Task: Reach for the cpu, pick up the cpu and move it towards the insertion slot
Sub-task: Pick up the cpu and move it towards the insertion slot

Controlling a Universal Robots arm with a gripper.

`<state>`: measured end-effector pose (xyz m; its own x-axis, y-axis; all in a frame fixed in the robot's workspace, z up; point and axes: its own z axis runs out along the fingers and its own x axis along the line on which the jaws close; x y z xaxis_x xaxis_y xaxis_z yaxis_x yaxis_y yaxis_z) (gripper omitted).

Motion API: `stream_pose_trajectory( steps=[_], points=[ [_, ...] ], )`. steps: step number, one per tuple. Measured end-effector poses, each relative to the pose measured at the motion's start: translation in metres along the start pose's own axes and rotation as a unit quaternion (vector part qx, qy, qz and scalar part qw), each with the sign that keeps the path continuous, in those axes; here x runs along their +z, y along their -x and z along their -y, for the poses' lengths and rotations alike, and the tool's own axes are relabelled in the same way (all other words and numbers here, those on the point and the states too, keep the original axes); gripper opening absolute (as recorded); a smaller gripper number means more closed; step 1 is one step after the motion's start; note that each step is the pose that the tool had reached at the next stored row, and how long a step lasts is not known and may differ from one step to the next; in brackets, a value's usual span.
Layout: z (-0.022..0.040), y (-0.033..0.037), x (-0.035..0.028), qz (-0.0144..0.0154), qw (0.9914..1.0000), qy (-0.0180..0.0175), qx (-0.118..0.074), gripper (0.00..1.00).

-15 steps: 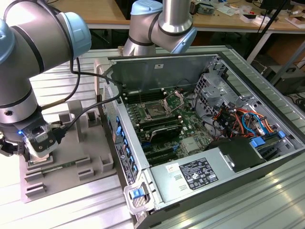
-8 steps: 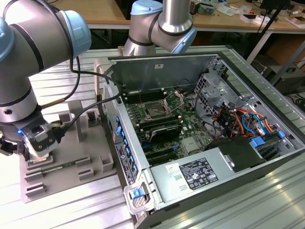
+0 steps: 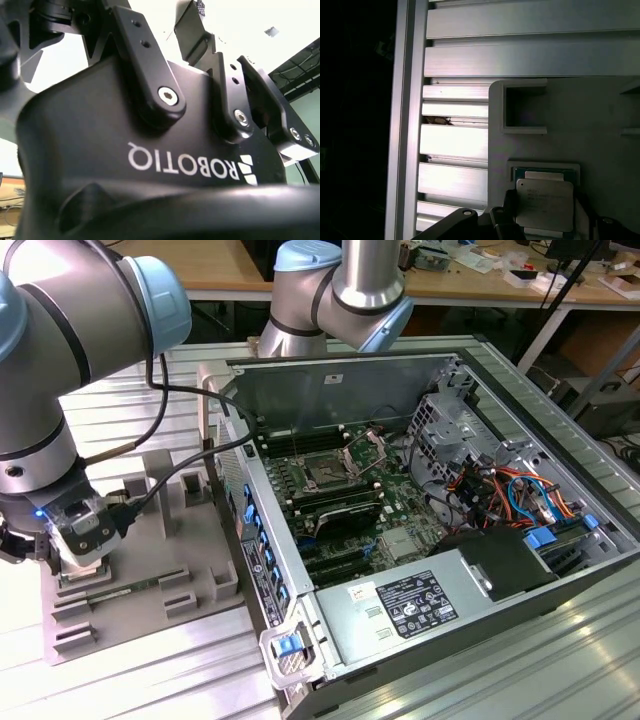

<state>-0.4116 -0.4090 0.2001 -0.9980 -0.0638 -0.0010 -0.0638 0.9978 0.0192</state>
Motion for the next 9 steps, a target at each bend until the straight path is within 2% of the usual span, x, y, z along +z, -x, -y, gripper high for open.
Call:
stream_pose_trajectory(
  steps=[9],
  points=[
    [0.0, 0.0, -0.0021, 0.0, 1.0, 0.0001, 0.0, 0.54]
  ],
)
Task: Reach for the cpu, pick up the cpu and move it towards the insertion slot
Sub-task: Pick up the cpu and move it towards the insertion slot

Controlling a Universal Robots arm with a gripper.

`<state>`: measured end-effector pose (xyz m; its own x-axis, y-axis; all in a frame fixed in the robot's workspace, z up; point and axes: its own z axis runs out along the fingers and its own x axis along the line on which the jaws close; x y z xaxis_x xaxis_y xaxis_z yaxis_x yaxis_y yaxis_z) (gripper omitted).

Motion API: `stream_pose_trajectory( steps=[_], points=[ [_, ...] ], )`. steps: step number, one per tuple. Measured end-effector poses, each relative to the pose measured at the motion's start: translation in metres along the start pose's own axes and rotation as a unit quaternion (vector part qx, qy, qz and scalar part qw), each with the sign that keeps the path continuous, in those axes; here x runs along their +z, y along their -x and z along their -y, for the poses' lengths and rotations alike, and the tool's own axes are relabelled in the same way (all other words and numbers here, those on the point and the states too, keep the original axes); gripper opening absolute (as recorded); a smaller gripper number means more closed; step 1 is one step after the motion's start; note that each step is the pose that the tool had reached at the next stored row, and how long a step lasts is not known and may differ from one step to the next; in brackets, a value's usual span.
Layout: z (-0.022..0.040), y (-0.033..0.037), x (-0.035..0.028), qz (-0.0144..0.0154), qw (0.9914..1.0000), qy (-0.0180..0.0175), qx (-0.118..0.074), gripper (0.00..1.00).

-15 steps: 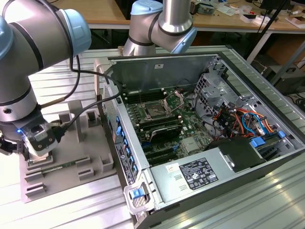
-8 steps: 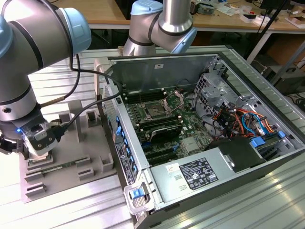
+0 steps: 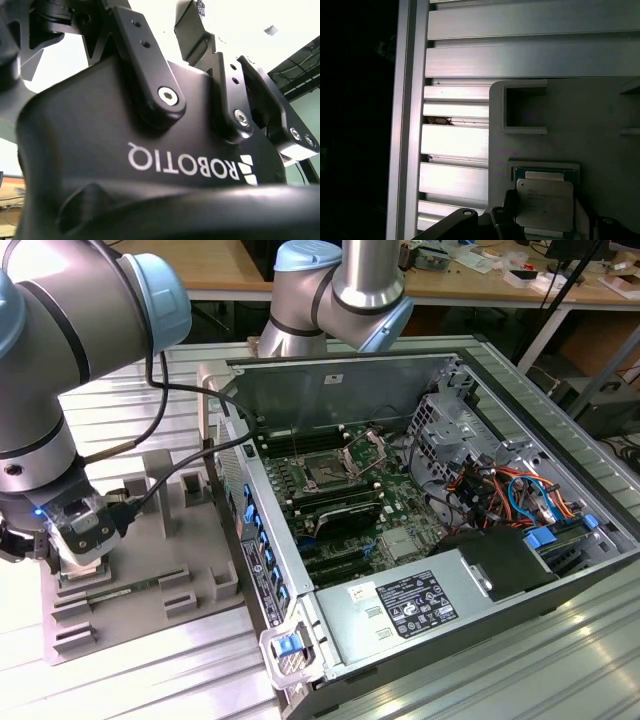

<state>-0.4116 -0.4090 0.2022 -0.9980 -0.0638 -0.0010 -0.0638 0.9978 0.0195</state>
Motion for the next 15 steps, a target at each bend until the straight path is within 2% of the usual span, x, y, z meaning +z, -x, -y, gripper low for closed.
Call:
stream_pose_trajectory(
  steps=[15],
  points=[
    [0.0002, 0.0007, -0.0014, -0.0001, 1.0, 0.0014, 0.0, 0.54]
  ],
)
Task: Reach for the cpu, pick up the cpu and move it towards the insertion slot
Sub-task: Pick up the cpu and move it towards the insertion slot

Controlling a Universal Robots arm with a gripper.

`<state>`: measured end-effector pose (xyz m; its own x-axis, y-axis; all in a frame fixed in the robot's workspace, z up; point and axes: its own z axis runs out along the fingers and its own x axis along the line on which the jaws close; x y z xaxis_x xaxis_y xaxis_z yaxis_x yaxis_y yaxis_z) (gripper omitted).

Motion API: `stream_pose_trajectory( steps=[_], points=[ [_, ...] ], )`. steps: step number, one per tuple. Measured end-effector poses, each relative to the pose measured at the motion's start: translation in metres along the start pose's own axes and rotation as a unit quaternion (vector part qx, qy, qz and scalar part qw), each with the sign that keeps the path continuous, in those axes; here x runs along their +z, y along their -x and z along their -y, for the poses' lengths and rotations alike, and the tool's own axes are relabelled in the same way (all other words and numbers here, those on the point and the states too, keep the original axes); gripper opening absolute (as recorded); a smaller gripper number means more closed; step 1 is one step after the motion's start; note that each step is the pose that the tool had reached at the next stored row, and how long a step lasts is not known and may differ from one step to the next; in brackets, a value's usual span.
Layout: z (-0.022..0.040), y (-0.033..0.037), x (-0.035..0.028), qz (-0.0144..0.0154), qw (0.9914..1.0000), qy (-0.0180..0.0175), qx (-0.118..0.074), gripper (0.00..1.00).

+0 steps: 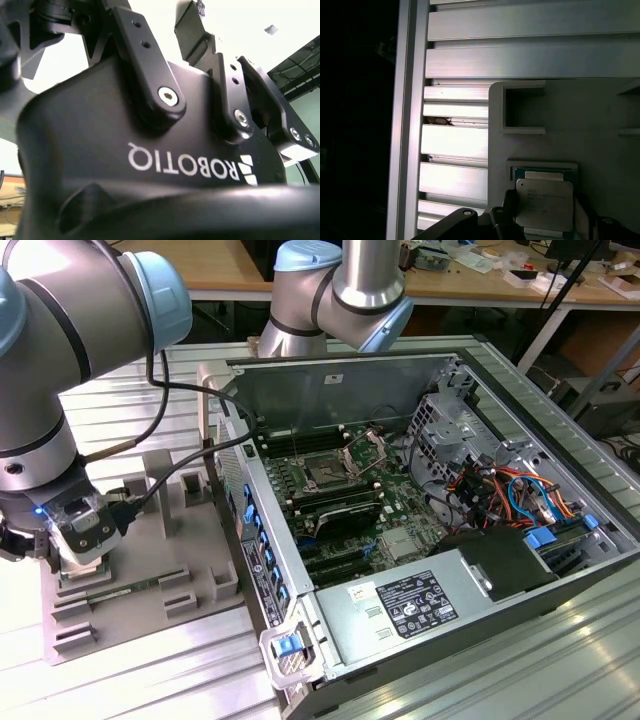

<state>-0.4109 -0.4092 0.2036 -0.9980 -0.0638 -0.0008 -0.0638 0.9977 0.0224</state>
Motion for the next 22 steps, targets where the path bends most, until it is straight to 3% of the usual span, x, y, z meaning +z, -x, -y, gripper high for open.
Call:
stream_pose_trajectory(
  steps=[16, 22],
  points=[
    [-0.0001, 0.0001, -0.0021, 0.0001, 1.0, 0.0003, 0.0, 0.54],
    [-0.0002, 0.0001, -0.0058, 0.0001, 1.0, 0.0003, 0.0, 0.54]
  ],
)
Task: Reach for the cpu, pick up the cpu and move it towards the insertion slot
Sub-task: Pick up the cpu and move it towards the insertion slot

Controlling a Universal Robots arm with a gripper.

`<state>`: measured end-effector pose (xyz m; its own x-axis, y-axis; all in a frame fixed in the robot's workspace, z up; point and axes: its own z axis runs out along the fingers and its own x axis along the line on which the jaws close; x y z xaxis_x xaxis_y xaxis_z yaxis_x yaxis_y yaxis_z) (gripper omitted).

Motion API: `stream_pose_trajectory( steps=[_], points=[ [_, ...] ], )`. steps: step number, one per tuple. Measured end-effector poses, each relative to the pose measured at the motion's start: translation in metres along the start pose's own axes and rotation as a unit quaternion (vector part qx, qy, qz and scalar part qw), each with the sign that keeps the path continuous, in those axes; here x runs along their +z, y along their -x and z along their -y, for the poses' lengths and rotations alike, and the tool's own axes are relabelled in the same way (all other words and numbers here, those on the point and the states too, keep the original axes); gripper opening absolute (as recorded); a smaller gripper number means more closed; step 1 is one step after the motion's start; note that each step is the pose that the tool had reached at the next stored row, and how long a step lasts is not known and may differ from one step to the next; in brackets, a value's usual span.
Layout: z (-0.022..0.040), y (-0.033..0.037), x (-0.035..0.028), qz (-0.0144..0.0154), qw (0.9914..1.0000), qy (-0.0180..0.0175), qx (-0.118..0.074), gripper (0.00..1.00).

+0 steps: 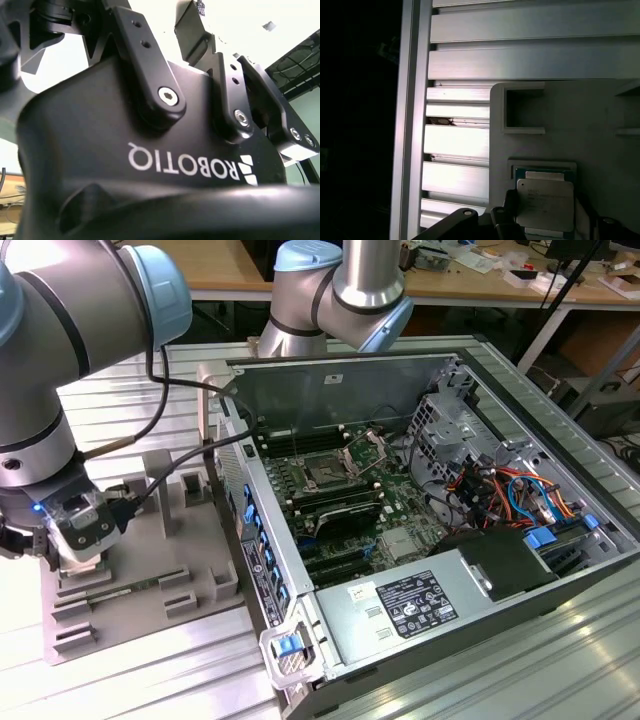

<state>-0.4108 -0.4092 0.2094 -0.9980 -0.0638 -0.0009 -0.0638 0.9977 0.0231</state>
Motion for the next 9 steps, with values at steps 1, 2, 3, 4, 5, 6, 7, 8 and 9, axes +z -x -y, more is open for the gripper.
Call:
stream_pose_trajectory(
  steps=[1, 2, 3, 4, 5, 6, 7, 8, 9],
  points=[
    [0.0, 0.0, -0.0005, 0.0, 1.0, 0.0001, 0.0, 0.54],
    [0.0, 0.0, -0.0011, 0.0, 1.0, 0.0, 0.0, 0.54],
    [0.0, 0.0, -0.0013, 0.0001, 1.0, 0.0001, 0.0, 0.54],
    [-0.0001, 0.0, -0.0014, 0.0001, 1.0, 0.0001, 0.0, 0.54],
    [0.0, 0.0, -0.0018, 0.0001, 1.0, 0.0001, 0.0, 0.54],
    [0.0, 0.0, -0.0021, 0.0, 1.0, 0.0, 0.0, 0.54],
    [-0.0001, 0.0, -0.0023, 0.0, 1.0, 0.0, 0.0, 0.54],
    [-0.0001, 0.0, -0.0025, 0.0, 1.0, 0.0001, 0.0, 0.54],
    [0.0, 0.0, -0.0028, 0.0, 1.0, 0.0, 0.0, 0.54]
  ],
)
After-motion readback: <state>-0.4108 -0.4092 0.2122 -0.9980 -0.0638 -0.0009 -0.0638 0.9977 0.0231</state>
